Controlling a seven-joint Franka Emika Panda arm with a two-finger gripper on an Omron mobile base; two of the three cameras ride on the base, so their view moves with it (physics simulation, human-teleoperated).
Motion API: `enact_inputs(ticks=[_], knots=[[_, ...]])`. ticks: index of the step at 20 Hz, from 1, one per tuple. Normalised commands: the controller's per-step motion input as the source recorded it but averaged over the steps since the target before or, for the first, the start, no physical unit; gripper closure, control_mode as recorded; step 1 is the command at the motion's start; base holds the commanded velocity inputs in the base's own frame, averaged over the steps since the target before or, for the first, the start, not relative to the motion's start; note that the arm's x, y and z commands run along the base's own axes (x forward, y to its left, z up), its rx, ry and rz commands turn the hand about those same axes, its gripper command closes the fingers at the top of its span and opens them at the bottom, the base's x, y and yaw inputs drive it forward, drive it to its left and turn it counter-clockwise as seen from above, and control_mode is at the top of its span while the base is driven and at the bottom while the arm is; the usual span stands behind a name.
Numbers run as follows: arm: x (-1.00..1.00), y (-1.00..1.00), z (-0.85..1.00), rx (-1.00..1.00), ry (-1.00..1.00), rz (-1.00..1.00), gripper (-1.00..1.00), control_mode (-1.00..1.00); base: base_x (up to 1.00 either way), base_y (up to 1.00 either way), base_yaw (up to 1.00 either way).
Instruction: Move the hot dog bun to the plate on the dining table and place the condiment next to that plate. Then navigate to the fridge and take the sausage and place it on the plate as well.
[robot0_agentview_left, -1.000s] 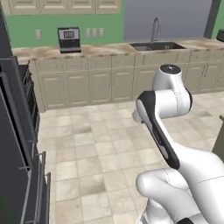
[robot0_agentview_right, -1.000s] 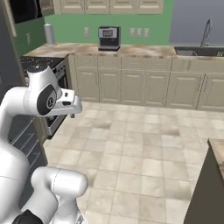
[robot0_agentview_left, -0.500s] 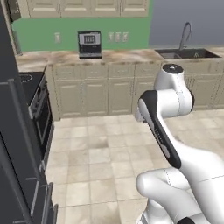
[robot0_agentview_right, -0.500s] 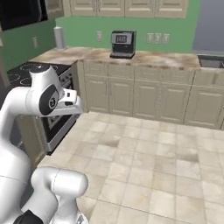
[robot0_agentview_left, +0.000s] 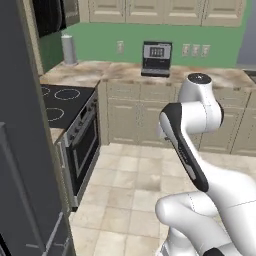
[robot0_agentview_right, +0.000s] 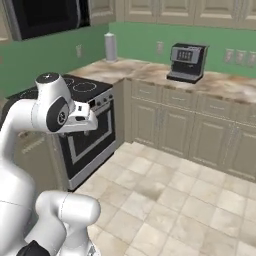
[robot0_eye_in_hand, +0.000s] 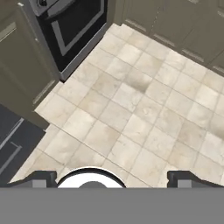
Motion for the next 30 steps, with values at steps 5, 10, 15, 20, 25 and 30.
enact_inputs(ticks=[5, 10, 15, 20, 25, 30], knots=[[0.00, 0.00, 0.00, 0.00, 0.00, 0.00, -1.00, 1.00, 1.00, -0.17, 0.48], [0.00, 0.00, 0.00, 0.00, 0.00, 0.00, -1.00, 1.00, 1.00, -0.13, 0.51], [0.00, 0.00, 0.00, 0.00, 0.00, 0.00, -1.00, 1.00, 1.00, -0.02, 0.57], [0.00, 0.00, 0.00, 0.00, 0.00, 0.00, -1.00, 1.00, 1.00, -0.01, 0.59], [0.00, 0.00, 0.00, 0.00, 0.00, 0.00, -1.00, 1.00, 0.93, -0.06, 0.59], [0.00, 0.00, 0.00, 0.00, 0.00, 0.00, -1.00, 1.00, 0.75, -0.21, 0.54]])
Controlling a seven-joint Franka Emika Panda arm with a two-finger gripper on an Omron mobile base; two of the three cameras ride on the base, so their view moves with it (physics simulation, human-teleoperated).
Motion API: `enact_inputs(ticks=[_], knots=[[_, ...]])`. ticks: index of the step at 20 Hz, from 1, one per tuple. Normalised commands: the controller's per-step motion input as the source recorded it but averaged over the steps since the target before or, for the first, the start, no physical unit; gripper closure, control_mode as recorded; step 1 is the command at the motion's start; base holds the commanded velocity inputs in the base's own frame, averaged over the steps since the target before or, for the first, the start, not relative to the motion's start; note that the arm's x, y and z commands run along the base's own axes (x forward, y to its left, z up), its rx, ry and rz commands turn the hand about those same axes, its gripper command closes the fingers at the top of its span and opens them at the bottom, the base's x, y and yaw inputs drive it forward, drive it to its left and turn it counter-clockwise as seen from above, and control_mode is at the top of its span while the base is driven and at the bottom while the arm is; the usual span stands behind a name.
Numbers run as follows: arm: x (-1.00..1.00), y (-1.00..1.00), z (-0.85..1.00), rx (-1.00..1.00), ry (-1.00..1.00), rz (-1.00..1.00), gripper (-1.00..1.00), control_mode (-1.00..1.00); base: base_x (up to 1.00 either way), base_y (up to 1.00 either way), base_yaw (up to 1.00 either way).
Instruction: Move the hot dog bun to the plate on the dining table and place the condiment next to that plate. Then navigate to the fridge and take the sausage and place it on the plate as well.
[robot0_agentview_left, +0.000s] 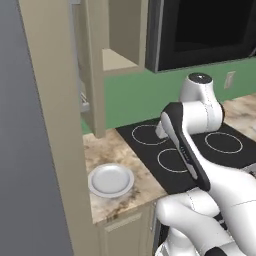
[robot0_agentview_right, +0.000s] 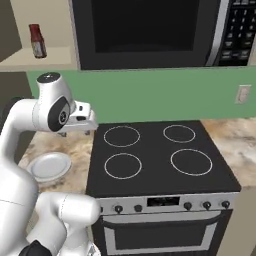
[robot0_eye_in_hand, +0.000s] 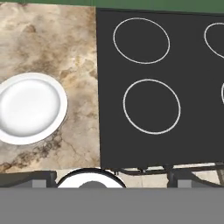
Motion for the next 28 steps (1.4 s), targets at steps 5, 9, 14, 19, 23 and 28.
enact_inputs(ticks=[5, 9, 14, 19, 23, 28], knots=[[0.00, 0.00, 0.00, 0.00, 0.00, 0.00, -1.00, 1.00, 0.56, -0.15, 0.38], [0.00, 0.00, 0.00, 0.00, 0.00, 0.00, -1.00, 1.00, 0.43, -0.02, 0.39], [0.00, 0.00, 0.00, 0.00, 0.00, 0.00, -1.00, 1.00, 0.47, 0.00, 0.36], [0.05, 0.04, 0.48, 0.01, -0.12, 0.05, -1.00, -1.00, 0.08, 0.00, 0.02], [0.00, 0.31, 1.00, 0.02, -0.43, 0.08, -1.00, -1.00, 0.00, 0.00, 0.00], [0.03, 0.31, 0.91, 0.08, -0.39, 0.09, -1.00, -1.00, 0.00, 0.00, 0.00]])
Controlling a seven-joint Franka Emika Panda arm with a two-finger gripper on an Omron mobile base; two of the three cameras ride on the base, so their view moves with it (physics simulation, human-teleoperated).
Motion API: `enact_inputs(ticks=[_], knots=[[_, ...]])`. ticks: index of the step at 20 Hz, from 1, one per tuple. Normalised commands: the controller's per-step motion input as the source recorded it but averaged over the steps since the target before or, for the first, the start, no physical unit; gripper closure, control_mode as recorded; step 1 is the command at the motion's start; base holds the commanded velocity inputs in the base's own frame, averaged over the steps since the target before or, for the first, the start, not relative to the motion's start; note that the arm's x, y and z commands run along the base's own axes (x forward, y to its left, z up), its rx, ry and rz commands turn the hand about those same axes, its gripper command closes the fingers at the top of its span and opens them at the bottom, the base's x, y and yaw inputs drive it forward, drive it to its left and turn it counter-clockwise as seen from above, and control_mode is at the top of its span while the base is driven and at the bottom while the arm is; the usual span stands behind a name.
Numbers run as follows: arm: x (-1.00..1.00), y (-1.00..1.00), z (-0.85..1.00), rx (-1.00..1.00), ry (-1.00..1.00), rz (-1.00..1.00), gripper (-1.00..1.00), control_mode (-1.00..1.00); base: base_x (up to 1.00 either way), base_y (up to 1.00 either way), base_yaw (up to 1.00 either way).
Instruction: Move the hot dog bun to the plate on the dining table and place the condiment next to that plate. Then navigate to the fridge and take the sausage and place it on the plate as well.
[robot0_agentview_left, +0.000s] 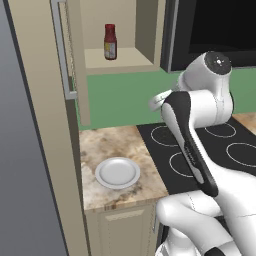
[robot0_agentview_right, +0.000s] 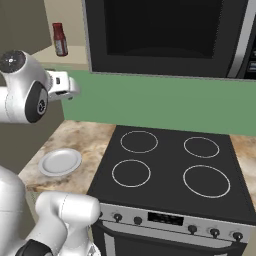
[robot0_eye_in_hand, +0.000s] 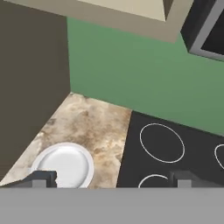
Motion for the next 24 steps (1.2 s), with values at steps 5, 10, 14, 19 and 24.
enact_inputs(ticks=[5, 10, 14, 19, 24], knots=[[0.41, 0.48, 0.62, 0.20, -0.24, 0.07, -1.00, -1.00, 0.00, 0.00, 0.00], [0.49, 0.35, 0.51, 0.19, -0.20, 0.03, -1.00, -1.00, 0.00, 0.00, 0.00], [0.54, 0.37, 0.50, 0.03, -0.17, 0.00, -1.00, -1.00, 0.00, 0.00, 0.00], [0.53, 0.05, 0.62, 0.00, -0.06, 0.00, -1.00, -1.00, 0.00, 0.00, 0.00], [0.56, 0.07, 0.70, 0.00, 0.06, 0.00, -1.00, -1.00, 0.00, 0.00, 0.00]])
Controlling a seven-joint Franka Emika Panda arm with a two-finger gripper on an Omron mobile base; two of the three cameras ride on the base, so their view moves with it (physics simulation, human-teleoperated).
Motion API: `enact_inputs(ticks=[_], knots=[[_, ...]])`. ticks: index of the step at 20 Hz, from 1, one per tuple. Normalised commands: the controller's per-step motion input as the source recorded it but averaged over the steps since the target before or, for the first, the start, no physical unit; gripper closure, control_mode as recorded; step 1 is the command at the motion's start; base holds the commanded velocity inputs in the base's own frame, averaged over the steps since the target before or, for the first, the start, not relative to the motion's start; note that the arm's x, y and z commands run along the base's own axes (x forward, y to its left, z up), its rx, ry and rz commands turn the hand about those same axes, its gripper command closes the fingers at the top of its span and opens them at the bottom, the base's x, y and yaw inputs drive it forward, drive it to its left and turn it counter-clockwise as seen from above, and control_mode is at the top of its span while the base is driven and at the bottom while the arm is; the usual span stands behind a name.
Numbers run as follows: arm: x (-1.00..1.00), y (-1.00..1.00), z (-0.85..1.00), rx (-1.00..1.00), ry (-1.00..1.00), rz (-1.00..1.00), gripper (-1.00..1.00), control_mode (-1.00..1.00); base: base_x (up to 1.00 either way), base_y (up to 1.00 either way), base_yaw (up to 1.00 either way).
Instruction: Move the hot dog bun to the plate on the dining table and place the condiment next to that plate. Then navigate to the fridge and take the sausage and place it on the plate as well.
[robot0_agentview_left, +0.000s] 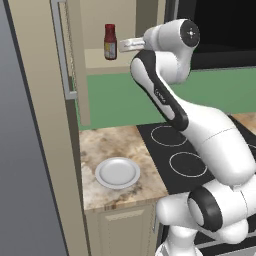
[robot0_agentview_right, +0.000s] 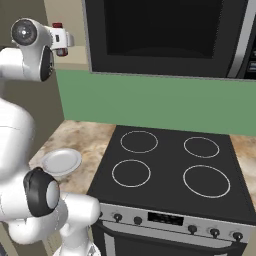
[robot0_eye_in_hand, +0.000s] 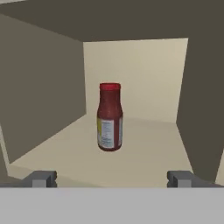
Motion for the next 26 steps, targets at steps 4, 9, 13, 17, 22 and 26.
enact_inputs(ticks=[4, 9, 13, 17, 22, 26], knots=[[0.50, 0.31, 0.28, -0.01, 0.10, 0.00, -1.00, -1.00, 0.00, 0.00, 0.00], [0.48, 0.38, 0.00, -0.01, 0.12, 0.00, -1.00, -1.00, 0.00, 0.00, 0.00], [0.46, 0.17, -0.01, 0.00, 0.01, 0.00, -1.00, -1.00, 0.00, 0.00, 0.00], [0.42, 0.02, -0.15, -0.01, 0.00, -0.02, -1.00, -1.00, 0.00, 0.00, 0.00], [0.24, 0.00, -0.21, 0.00, -0.03, -0.02, -1.00, -1.00, 0.00, 0.00, 0.00], [0.12, 0.00, -0.17, 0.00, -0.04, -0.01, -1.00, -1.00, 0.00, 0.00, 0.00]])
